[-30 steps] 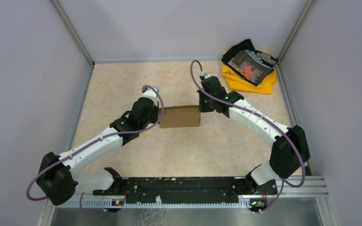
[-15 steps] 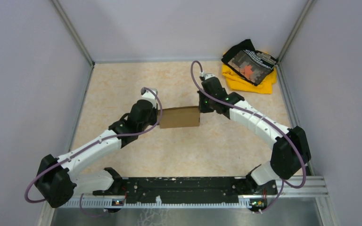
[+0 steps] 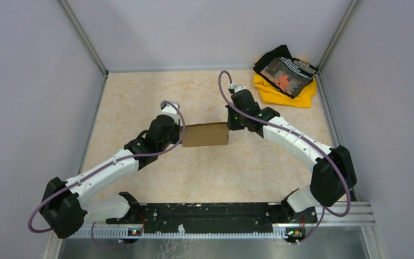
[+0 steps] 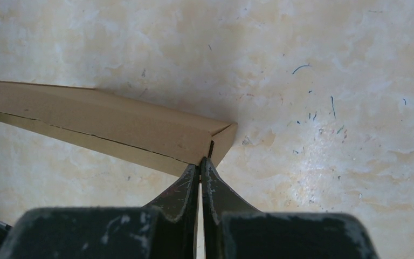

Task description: Fold the paper box

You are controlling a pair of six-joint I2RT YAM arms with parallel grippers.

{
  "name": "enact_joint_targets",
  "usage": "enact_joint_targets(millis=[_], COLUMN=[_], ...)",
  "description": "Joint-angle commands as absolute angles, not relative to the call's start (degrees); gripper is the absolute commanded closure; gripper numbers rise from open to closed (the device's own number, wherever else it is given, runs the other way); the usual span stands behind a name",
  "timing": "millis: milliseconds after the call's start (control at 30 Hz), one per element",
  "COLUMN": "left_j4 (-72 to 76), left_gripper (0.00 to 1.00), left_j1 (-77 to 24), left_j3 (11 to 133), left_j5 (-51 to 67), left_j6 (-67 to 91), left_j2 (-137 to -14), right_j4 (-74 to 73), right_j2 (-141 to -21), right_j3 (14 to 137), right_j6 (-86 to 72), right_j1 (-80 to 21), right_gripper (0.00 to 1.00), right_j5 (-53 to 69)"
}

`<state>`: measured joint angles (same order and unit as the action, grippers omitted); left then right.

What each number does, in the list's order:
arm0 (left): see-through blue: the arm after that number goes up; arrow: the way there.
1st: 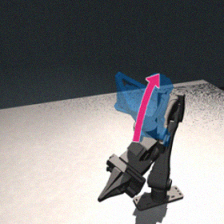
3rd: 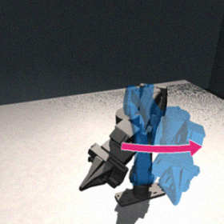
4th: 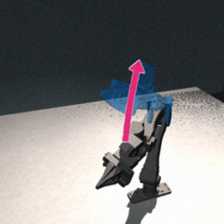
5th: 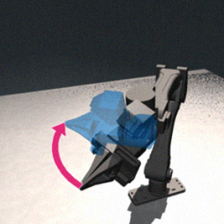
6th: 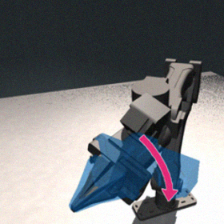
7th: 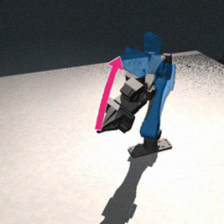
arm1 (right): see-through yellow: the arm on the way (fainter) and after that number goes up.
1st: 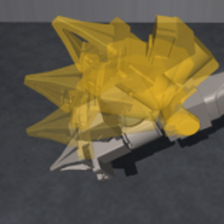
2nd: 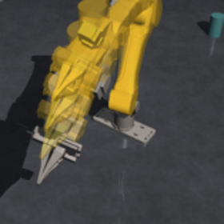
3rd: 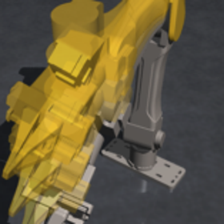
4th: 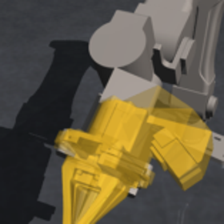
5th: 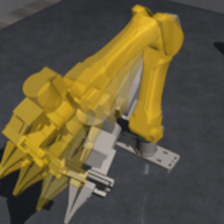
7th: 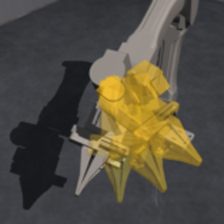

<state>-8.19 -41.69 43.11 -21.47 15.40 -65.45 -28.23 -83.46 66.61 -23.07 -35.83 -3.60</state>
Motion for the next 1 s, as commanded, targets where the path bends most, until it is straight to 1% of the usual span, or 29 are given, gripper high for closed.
enact_joint_targets(millis=[0, 733, 767, 967], left_j4=[-8.5, -8.2, -8.1, -8.2], left_gripper=[0.96, 0.96, 0.96, 0.96], left_j1=[-42.4, -42.4, -42.4, -42.4], left_j3=[41.9, 40.7, 40.6, 40.8], left_j5=[-19.9, -19.4, -19.3, -19.3], left_j6=[16.5, 17.5, 17.4, 17.4], left_j2=[-65.2, -66.4, -66.4, -66.4], right_j4=[-28.2, -29.3, -29.2, -28.0], right_j2=[-82.5, -81.8, -81.5, -79.8], right_j3=[65.2, 63.5, 63.4, 62.9], right_j6=[-23.0, -21.8, -21.9, -22.5], right_j1=[-37.2, -37.2, -37.2, -37.2], right_gripper=[1.0, 1.0, 0.99, 0.82], right_j5=[-0.2, -0.2, -0.2, -0.2])
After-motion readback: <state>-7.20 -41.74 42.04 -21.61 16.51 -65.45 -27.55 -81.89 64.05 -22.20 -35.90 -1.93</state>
